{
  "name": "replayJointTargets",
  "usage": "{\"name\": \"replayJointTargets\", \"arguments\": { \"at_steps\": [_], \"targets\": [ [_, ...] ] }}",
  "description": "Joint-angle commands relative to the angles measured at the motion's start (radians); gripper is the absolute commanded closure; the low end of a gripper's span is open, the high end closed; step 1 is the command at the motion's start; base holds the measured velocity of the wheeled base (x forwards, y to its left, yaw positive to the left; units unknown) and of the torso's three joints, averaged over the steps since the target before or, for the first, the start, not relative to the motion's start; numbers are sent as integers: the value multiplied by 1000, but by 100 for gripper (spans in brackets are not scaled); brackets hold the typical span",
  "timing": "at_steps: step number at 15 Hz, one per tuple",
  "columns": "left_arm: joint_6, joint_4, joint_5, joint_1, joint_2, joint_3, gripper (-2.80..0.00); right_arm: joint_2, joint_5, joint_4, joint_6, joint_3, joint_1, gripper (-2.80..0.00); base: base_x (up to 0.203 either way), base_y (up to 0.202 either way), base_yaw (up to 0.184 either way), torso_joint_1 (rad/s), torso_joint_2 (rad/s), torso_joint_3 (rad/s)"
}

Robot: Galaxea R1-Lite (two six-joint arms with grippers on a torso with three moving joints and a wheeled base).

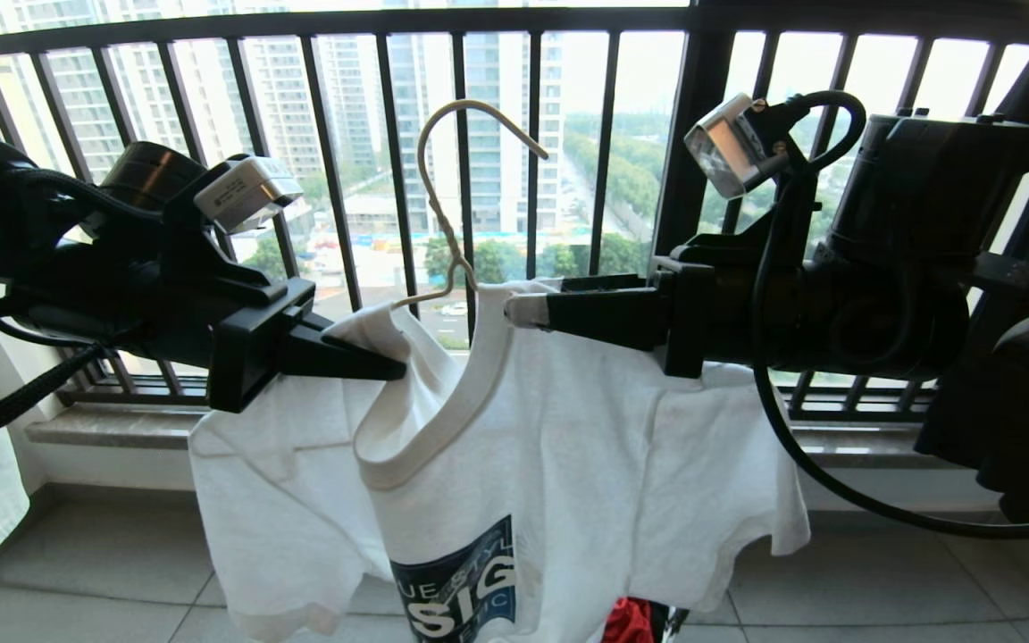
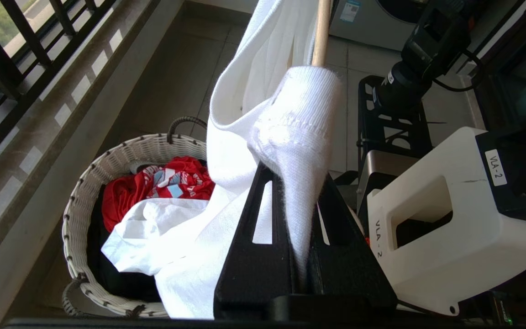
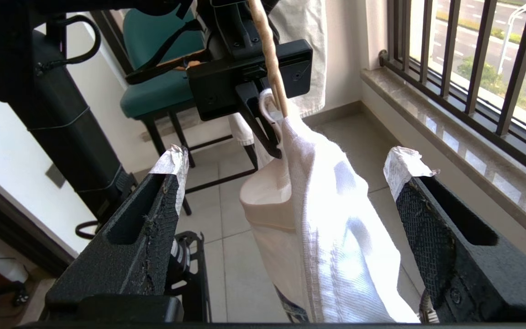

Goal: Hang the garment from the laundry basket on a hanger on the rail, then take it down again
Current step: Hang the clothes rack on the clothesline

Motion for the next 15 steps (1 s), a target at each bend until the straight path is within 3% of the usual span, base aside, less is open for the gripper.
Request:
{"name": "replayJointTargets", "arguments": {
  "at_steps": [1,6,10,15],
  "targets": [
    [-8,-40,-31,0,-8,42,0,16,1,-3,4,-23,-32,-280,0,0,0,0,0,0],
    [-20,-48,-98,14,-13,51,0,31,1,-3,8,-48,-78,-280,0,0,0,0,0,0],
    [-28,-50,-100,17,-17,55,0,62,-51,-81,9,-59,-107,-280,0,0,0,0,0,0],
    [-44,-48,-99,37,-16,53,0,42,-60,-111,11,-57,-148,-280,0,0,0,0,0,0]
  ]
}}
